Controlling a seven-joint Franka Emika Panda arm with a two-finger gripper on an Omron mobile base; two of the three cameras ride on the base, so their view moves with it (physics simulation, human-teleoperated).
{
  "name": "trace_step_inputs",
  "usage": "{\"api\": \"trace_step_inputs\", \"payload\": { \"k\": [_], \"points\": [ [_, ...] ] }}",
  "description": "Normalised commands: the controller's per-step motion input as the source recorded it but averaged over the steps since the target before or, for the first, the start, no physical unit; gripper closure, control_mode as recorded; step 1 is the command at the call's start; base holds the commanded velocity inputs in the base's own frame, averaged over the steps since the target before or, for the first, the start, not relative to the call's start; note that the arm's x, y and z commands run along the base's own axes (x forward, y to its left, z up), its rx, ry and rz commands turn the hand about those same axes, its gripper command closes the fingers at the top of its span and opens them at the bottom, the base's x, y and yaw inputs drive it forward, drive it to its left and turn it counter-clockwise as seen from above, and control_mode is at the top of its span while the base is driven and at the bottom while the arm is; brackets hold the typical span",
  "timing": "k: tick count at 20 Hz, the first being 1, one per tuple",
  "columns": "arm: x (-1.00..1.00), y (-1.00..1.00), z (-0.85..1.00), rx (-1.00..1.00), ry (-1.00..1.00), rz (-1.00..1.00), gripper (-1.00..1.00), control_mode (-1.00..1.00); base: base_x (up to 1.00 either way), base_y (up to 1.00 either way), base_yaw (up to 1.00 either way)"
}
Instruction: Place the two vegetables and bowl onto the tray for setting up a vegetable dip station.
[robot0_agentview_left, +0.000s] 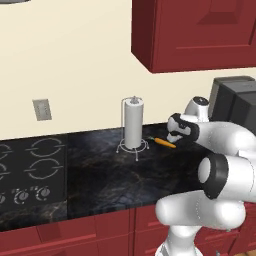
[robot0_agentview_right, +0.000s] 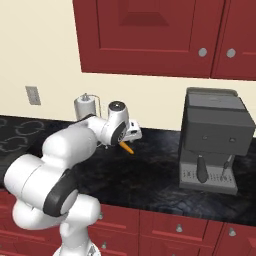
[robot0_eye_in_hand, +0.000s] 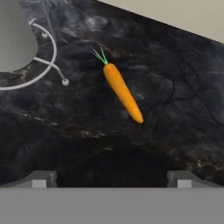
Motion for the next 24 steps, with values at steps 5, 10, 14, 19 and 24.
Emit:
{"api": "trace_step_inputs", "payload": {
  "k": [5,10,14,19,24],
  "points": [
    [0.32,0.01,-0.3,-0.03,0.0,0.02,-1.0,-1.0,0.0,0.0,0.0],
    [0.37,0.0,-0.23,-0.01,0.0,0.03,-1.0,-1.0,0.0,0.0,0.0],
    [0.37,0.0,-0.1,0.0,0.0,0.03,-1.0,-1.0,0.0,0.0,0.0],
    [0.3,0.0,-0.12,0.0,0.01,0.04,-1.0,-1.0,0.0,0.0,0.0],
    [0.19,0.0,-0.15,0.0,0.02,0.04,-1.0,-1.0,0.0,0.0,0.0]
  ]
}}
